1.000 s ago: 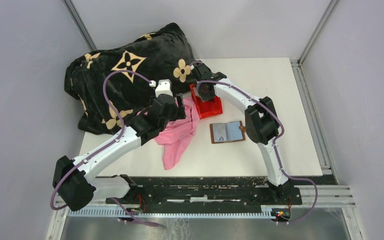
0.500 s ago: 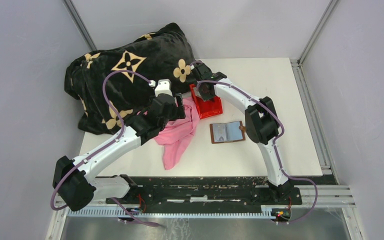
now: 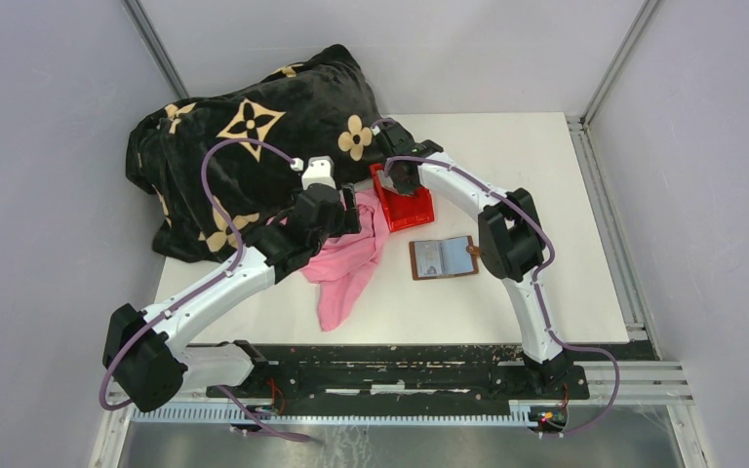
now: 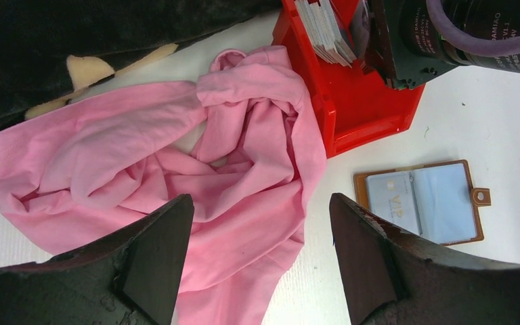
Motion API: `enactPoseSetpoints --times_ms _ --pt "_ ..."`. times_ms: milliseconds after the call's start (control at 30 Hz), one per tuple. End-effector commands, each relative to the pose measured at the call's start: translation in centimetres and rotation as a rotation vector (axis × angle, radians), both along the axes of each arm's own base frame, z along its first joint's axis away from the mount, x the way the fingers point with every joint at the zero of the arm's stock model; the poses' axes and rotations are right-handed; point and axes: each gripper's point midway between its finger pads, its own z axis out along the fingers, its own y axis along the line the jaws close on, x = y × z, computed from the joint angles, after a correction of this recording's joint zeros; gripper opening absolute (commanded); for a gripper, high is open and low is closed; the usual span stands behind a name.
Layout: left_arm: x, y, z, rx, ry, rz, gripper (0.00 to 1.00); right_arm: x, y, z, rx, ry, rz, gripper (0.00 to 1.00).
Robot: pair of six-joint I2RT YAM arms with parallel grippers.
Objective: Put the credit cards into the card holder
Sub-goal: Pick up the credit card from the storage box.
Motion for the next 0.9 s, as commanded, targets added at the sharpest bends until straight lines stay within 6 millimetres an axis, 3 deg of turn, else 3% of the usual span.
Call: enactPoseSetpoints --times_ms 0,200,533,867 --pt "0.3 0.1 1.3 -0.036 -0.042 0.008 0.81 1.5 -0.3 4.0 0.014 -0.095 -0.023 0.16" --pt "0.3 0.1 1.3 -0.037 -0.04 0.009 0.81 1.5 -0.4 4.3 0.022 -0.096 -0.026 0.17" --pt "0.5 -0.1 1.1 -0.039 -0.035 0.005 0.8 0.8 -0.5 4.0 0.027 -0.076 -0.027 0.27" --pt "0.7 -0.2 1.0 -0.041 -0.032 -0.001 0.8 0.0 -0.8 3.8 0.036 -0.057 -0.027 0.26"
